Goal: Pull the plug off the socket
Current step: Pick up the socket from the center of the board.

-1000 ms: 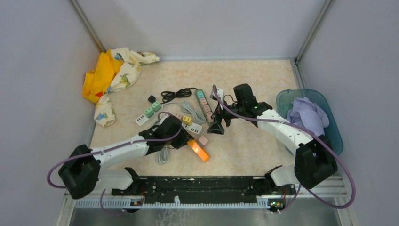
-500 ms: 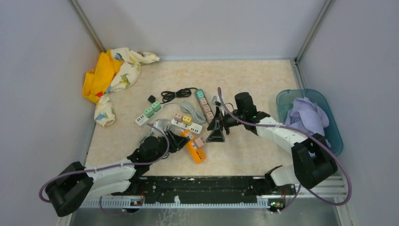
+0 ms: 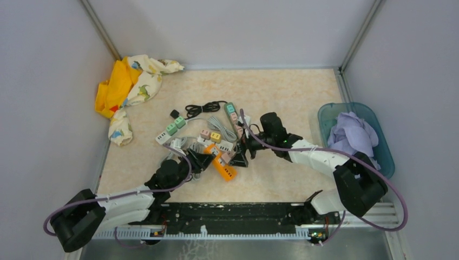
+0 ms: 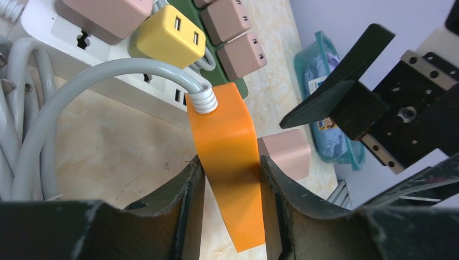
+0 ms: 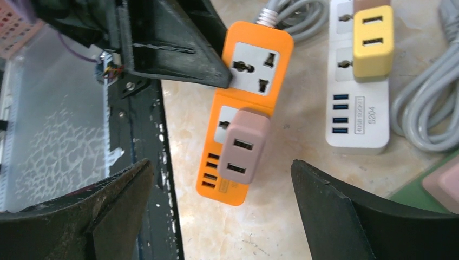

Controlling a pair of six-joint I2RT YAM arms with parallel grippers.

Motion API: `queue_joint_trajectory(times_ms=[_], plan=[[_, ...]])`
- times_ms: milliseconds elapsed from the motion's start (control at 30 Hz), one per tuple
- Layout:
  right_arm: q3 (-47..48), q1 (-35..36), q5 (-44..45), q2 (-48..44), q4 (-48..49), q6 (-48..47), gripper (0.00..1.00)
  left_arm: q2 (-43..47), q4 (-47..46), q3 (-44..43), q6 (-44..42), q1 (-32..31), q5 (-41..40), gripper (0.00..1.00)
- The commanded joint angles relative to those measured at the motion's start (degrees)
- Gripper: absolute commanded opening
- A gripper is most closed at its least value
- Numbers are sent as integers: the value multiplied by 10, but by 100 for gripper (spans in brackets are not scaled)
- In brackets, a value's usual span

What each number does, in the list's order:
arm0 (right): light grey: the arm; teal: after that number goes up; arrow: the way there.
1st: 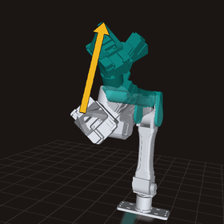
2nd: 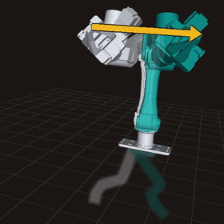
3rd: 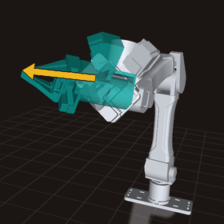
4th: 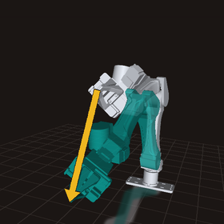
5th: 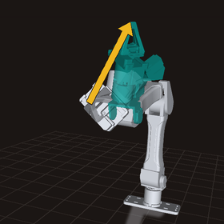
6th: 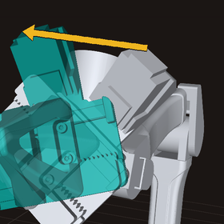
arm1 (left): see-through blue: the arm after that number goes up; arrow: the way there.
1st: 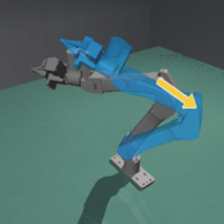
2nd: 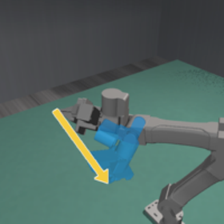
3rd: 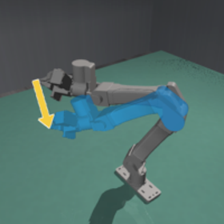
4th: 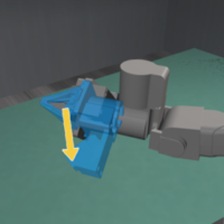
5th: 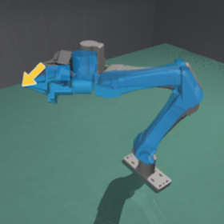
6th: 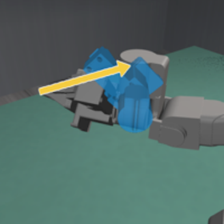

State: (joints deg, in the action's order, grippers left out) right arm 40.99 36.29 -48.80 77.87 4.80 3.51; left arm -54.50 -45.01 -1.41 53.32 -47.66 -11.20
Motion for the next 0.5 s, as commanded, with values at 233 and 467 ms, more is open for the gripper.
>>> queue_joint_trajectory(times_ms=[233,467], plan=[[-15,58,119,13,55,8,99,30,-15,-10,118,-3,-65,0],[-24,84,134,29,75,19,99,39,7,-13,155,-3,-78,0]])
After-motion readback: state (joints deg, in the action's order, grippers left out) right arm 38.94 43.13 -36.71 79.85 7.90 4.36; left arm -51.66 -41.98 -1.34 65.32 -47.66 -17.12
